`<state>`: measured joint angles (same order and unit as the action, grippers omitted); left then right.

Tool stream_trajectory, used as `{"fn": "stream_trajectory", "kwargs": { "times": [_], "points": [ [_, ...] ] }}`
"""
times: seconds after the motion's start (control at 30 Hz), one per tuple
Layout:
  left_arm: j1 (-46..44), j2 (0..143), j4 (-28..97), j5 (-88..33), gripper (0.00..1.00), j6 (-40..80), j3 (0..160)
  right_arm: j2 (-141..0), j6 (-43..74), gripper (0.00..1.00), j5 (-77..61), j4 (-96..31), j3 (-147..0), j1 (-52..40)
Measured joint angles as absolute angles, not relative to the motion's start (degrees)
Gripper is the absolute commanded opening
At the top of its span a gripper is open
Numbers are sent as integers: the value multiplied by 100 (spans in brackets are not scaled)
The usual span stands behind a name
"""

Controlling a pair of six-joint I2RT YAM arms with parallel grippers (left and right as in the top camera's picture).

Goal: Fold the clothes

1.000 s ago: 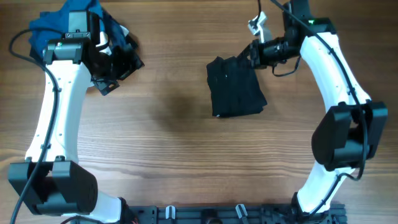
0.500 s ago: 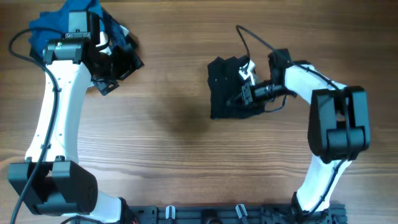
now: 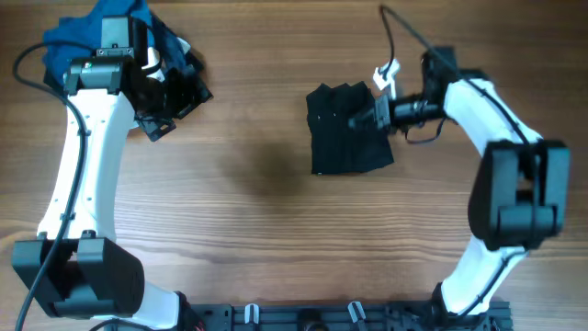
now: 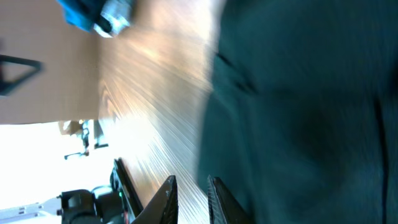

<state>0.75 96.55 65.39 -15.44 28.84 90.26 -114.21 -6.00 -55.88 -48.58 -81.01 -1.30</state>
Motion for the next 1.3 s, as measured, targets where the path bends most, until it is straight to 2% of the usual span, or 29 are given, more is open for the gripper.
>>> {"fn": "stream_trajectory", "kwargs": {
  "times": [0.1,0.3,0.6,0.77,0.97,1.03,1.07,1.17,1.3],
  "points": [
    [75,9655,6514,-1544,93,2884,9026,-10975,-296,18,-5754,-4187,-8486,-130],
    [75,9655,6510,-1546,93,2884,9026,-11150,451,19,-5911,-2910,-8525,-272],
    [75,9655,6534,-1544,93,2884,9026,-13109,1251,22,-6084,-1953,-8525,-384],
    [75,9655,6539,-1544,93,2884,9026,-13242,1459,22,-6040,-1879,-8530,-375],
    [-56,9655,6534,-1544,93,2882,9026,-12951,1538,33,-5793,-2088,-8569,-270],
    [-154,9655,6528,-1542,93,2858,9026,-12514,1540,33,-5666,-2305,-8565,-165],
    [-196,9655,6521,-1544,93,2858,9026,-12298,1544,33,-5634,-2427,-8569,-130],
    [-318,9655,6466,-1540,93,2849,9026,-11286,1339,16,-5588,-3382,-8606,-58],
    [-451,9655,6322,-1531,93,2832,9026,-10755,578,15,-5631,-4803,-8621,-154]
  ]
}}
